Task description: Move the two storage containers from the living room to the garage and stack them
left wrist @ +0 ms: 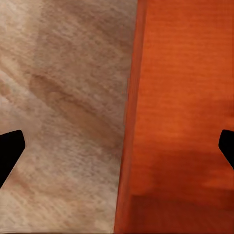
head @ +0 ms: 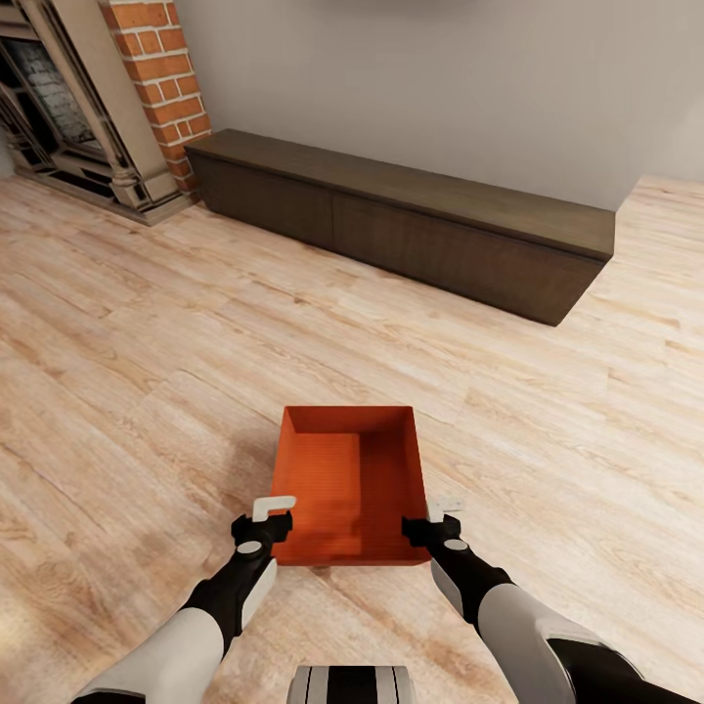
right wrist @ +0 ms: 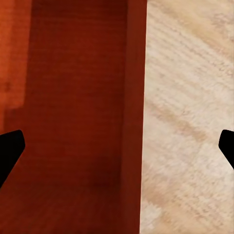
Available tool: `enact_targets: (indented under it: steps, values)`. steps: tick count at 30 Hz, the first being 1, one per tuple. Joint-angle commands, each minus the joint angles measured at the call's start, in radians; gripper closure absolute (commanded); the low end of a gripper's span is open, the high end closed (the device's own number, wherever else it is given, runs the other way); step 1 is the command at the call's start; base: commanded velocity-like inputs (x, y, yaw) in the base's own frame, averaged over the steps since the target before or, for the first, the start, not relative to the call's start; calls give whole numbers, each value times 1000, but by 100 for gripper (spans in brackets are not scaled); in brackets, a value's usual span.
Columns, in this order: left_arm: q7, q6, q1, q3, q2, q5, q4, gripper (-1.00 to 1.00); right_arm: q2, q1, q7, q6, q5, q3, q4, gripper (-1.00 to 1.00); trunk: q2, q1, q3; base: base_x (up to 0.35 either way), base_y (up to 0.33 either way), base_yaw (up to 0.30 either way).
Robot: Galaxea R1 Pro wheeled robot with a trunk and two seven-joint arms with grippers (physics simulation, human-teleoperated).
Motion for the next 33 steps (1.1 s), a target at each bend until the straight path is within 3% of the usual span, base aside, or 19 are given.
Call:
enact_targets:
  steps: [1,33]
  values:
    - [9,-1,0,-2,0,1,0,-100,1,0,-2,-4,10,-8,1,-100,0,0,-1,0,0,0]
    - [21,-7,0,-9,0,-10,-1,-100,1,0,-2,-11,13,-5,-11,-100,0,0,-1,34,0,0]
